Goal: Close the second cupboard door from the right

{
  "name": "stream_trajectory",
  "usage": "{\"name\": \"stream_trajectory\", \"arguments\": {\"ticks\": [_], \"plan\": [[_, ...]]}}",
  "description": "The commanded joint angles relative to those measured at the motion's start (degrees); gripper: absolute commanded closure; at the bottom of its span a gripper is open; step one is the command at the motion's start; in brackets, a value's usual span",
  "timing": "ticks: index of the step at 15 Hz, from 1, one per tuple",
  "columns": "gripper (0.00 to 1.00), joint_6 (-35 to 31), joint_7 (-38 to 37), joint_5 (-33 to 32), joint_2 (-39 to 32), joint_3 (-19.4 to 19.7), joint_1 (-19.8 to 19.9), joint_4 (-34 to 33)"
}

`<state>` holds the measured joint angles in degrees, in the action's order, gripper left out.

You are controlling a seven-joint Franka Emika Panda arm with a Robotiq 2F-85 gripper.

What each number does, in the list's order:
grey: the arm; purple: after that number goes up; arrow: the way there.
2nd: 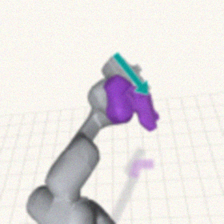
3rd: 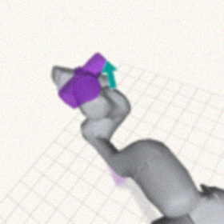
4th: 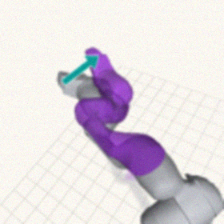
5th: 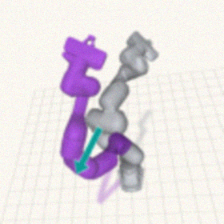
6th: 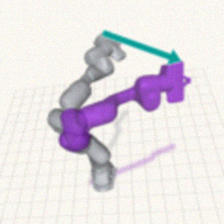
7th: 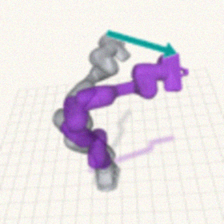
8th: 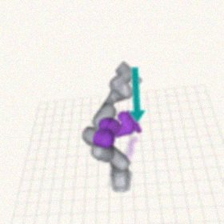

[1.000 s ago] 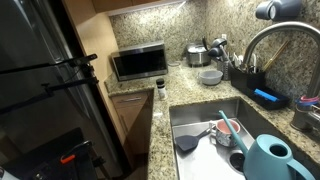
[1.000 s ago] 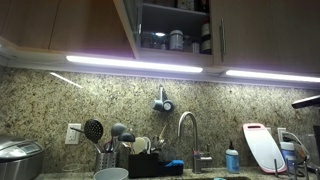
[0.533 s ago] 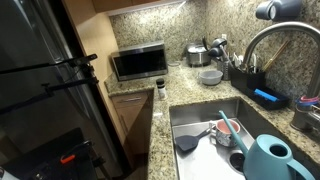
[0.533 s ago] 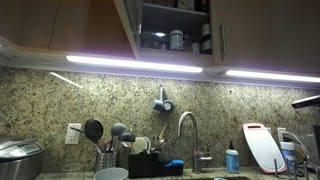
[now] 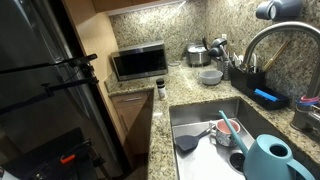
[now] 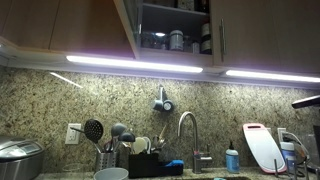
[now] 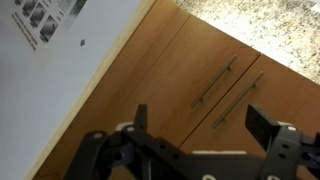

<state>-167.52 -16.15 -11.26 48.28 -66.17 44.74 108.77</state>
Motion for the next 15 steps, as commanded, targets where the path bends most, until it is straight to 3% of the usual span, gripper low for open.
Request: {"name": "stream_trajectory", "arguments": {"ticks": [1,9,15], "plan": [[0.00,2.0,-0.3,1.9,-1.6,-2.8,5.7,-5.7],[0.00,5.5,1.2,4.8,-4.8,-10.4,17.2,-14.1],[0.00,12.1,1.7,6.9,-6.4,-16.4,25.1,-20.4]]}}
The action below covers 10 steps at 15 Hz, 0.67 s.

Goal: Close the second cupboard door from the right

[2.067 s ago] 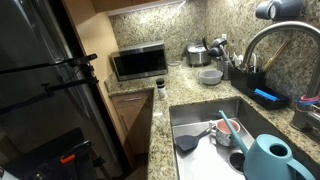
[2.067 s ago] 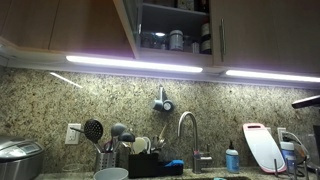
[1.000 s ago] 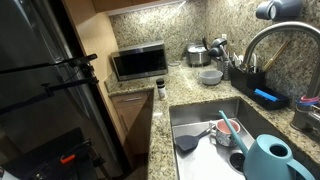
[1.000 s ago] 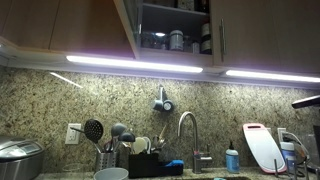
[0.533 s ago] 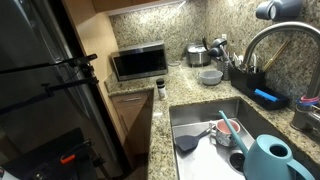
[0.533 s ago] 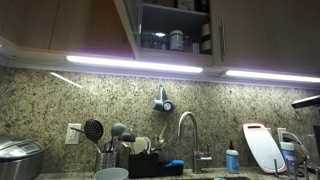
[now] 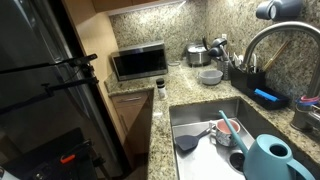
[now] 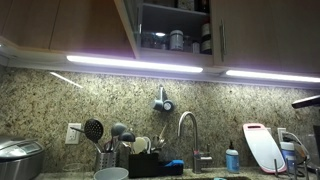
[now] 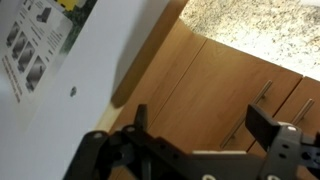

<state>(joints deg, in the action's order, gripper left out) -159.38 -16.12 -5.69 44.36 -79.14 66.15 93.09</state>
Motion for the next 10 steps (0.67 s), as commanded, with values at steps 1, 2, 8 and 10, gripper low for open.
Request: {"name": "stream_trajectory", "arguments": {"ticks": [1,2,8,10], "plan": [[0.00,5.3,1.8,1.7,-2.5,-4.1,4.5,-5.6],[0.00,6.2,1.9,2.0,-2.7,-4.9,5.4,-6.5],[0.00,7.7,0.0,4.0,-0.4,-6.3,9.5,-10.3],[0.00,6.5,-0.4,3.1,0.7,-2.8,8.0,-10.2]]}}
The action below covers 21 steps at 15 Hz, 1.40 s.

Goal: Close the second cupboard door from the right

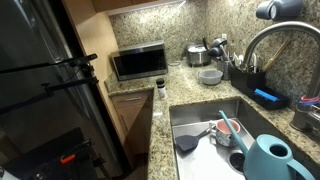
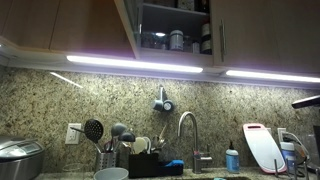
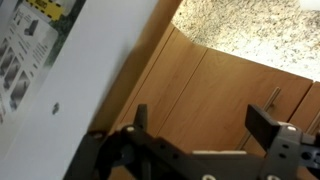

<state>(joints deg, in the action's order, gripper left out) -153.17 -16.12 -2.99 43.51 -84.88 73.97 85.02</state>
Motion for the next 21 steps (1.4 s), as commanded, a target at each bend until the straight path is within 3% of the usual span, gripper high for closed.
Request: {"name": "stream_trajectory", "arguments": {"ticks": [1,9,21], "plan": [[0.00,0.3,-1.2,0.3,2.4,4.7,-0.3,-2.2],[0.00,-1.1,-7.1,0.0,6.6,20.1,-3.0,-0.6],[0.00,-0.7,-14.4,0.2,9.8,34.2,-2.3,4.1]]}}
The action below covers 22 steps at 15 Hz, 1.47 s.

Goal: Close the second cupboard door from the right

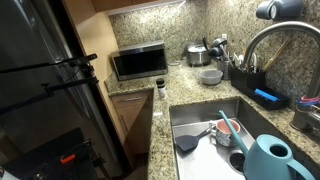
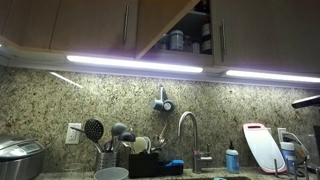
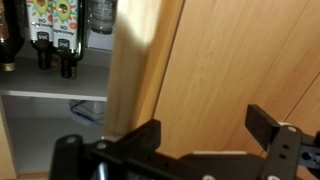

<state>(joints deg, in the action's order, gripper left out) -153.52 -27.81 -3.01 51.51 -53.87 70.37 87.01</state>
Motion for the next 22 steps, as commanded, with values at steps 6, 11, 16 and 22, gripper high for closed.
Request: {"name": "stream_trajectory", "arguments": {"ticks": [6,11,16,22], "plan": [[0.00,0.9,-7.0,0.4,2.4,7.4,3.0,5.4],[0.00,0.7,-10.7,-0.1,2.4,9.4,5.9,6.6],[0.00,0.2,-13.0,-0.2,1.3,11.4,9.1,6.8],[0.00,-2.4,-12.9,0.1,2.1,13.4,7.1,10.0]]}}
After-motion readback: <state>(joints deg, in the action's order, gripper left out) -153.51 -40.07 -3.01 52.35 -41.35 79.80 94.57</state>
